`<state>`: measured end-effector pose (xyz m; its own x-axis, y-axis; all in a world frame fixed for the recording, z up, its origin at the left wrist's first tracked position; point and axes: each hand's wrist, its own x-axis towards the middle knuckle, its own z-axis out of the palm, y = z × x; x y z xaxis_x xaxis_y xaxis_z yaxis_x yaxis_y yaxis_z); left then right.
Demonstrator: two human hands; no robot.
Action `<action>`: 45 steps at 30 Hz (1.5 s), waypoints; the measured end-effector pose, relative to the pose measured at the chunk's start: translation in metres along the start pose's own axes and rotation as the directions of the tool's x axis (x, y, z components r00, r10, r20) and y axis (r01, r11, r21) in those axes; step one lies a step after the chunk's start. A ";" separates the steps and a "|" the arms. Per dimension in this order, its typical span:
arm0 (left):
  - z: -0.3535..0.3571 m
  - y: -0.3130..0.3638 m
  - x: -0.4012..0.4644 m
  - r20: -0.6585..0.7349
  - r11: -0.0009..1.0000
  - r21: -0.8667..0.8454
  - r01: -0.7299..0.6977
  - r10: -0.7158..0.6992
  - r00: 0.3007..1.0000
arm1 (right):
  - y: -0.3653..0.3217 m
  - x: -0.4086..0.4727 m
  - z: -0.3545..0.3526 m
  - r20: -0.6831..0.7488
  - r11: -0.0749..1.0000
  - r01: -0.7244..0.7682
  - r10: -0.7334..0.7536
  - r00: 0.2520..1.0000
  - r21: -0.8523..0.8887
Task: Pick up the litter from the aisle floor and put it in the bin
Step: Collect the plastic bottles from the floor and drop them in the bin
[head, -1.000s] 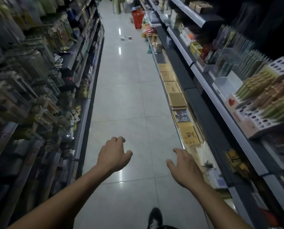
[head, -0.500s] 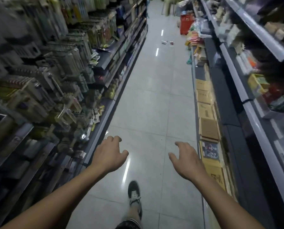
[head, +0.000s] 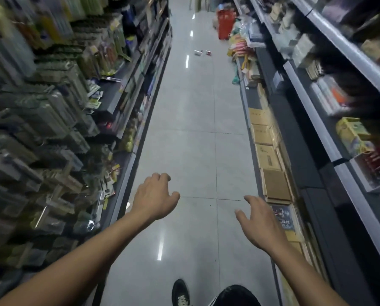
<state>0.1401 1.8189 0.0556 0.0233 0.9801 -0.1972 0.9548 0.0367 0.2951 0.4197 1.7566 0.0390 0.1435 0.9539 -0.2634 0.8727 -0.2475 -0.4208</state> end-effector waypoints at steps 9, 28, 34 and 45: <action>0.000 0.062 0.162 0.061 0.993 0.045 -0.113 0.110 0.992 | 0.024 0.127 -0.028 -0.029 0.990 -0.122 0.124 0.992 0.073; -0.040 0.105 0.440 0.018 0.997 0.022 0.071 -0.071 0.997 | -0.046 0.527 -0.125 0.026 0.995 0.102 -0.103 0.994 0.011; -0.060 0.089 0.552 0.000 0.996 0.004 0.090 -0.090 0.996 | -0.094 0.643 -0.138 0.016 0.990 0.142 -0.142 0.990 -0.019; -0.126 0.086 0.787 0.014 1.000 -0.005 0.020 -0.020 1.000 | -0.138 0.785 -0.157 -0.014 0.999 -0.007 0.008 1.000 0.041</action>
<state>0.2028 2.6181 0.0434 0.0084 0.9764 -0.2158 0.9535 0.0572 0.2958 0.4848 2.5660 0.0263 0.1567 0.9543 -0.2546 0.8517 -0.2611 -0.4543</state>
